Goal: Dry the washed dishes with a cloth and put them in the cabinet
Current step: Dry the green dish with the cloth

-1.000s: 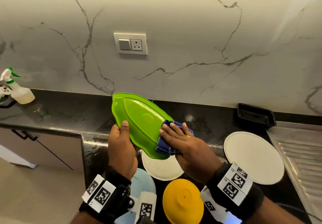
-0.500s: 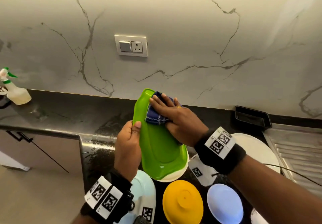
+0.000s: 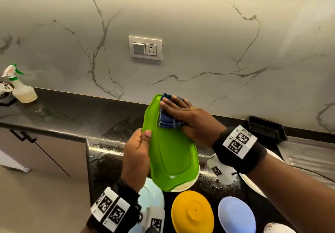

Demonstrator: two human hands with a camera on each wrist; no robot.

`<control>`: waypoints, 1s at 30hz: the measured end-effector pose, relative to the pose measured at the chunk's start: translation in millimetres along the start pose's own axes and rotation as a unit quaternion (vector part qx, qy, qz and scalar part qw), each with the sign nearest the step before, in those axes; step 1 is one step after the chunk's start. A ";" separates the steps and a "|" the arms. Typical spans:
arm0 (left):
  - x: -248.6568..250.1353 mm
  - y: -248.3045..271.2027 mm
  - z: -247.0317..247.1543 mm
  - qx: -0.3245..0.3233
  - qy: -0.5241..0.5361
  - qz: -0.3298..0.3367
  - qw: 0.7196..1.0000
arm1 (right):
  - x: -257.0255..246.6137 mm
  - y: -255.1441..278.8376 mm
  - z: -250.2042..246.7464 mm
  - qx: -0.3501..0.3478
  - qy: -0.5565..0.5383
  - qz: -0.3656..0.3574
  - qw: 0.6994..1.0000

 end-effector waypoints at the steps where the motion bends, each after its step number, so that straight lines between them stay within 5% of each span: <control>1: -1.3 -0.9 0.7 0.000 0.012 -0.006 1.000 | -5.6 1.3 1.1 0.000 0.016 -0.013 1.000; 7: -4.6 -2.7 -14.8 0.049 0.072 -0.014 0.996 | -57.7 46.4 42.6 -0.052 0.165 -0.190 0.966; 9: 4.2 2.3 -13.7 0.061 0.036 0.007 0.997 | -44.3 32.1 26.6 -0.020 0.145 -0.163 0.976; 13: 21.5 6.2 -0.7 0.037 -0.024 0.035 0.998 | 0.6 1.4 -4.9 0.021 -0.061 0.011 0.998; 19: 23.4 5.3 -3.7 0.027 -0.014 0.052 0.998 | -59.8 19.8 17.7 -0.029 0.089 -0.148 0.985; 25: 34.5 14.4 0.6 0.026 -0.069 0.082 0.994 | -17.9 -9.8 -15.7 0.038 -0.081 0.021 0.996; 30: 34.0 13.9 -8.4 0.053 -0.054 0.073 0.994 | -64.9 4.1 2.8 0.007 -0.041 -0.055 0.998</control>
Point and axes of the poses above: each hand's wrist, its own y-axis away from the middle knuckle, its own z-axis out of the palm, x = y × z, the point moved 8 cm from there along -y, towards the middle knuckle, and after that the axes turned 6 degrees about -x, right-handed, at the moved point
